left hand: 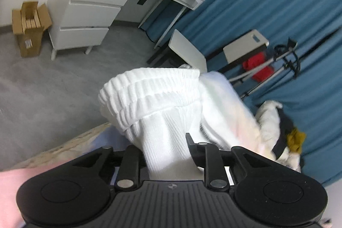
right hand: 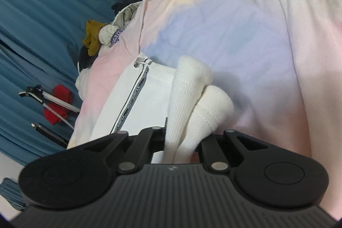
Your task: Fold clothes
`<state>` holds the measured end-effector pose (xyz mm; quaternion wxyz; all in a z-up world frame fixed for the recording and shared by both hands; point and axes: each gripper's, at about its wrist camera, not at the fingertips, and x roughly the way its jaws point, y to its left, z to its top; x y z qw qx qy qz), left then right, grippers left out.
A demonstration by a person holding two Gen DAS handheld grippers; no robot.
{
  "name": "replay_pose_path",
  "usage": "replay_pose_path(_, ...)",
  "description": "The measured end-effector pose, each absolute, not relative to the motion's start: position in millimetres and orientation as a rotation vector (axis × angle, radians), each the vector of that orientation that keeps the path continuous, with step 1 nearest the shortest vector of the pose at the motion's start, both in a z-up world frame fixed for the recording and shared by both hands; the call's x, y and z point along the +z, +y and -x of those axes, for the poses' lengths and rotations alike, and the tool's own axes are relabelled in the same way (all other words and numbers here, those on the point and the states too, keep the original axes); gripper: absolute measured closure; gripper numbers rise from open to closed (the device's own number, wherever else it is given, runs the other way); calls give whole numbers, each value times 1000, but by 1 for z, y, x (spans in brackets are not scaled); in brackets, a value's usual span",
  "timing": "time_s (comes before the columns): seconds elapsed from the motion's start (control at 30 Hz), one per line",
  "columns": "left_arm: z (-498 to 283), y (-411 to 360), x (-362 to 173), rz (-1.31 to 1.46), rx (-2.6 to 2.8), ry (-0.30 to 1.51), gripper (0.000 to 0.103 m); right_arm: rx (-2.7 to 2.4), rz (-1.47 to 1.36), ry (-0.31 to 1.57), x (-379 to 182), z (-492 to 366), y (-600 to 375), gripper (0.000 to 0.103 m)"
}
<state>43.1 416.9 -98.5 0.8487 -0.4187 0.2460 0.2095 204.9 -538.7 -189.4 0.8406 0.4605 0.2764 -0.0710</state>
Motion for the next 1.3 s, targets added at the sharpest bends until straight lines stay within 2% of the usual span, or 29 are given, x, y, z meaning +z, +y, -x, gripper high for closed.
replay_pose_path(0.07,-34,409,-101,856,439,530,64,-144,-964,576,-189,-203,-538,95)
replay_pose_path(0.13,-24,401,-97,787,457,540,45,-144,-934,572,-190,-203,-536,95)
replay_pose_path(0.33,10,389,-65,646,434,575,33,-162,-860,549,-189,-202,-528,94)
replay_pose_path(0.57,30,365,-10,489,403,532,32,-186,-801,541,-189,-204,-521,94)
replay_pose_path(0.9,-52,254,13,353,232,512,32,-200,-668,521,-197,-214,-506,94)
replay_pose_path(1.07,-99,177,-5,321,124,525,31,-211,-635,503,-201,-215,-500,94)
replay_pose_path(1.3,-132,71,-60,201,7,605,31,-199,-649,493,-202,-212,-501,94)
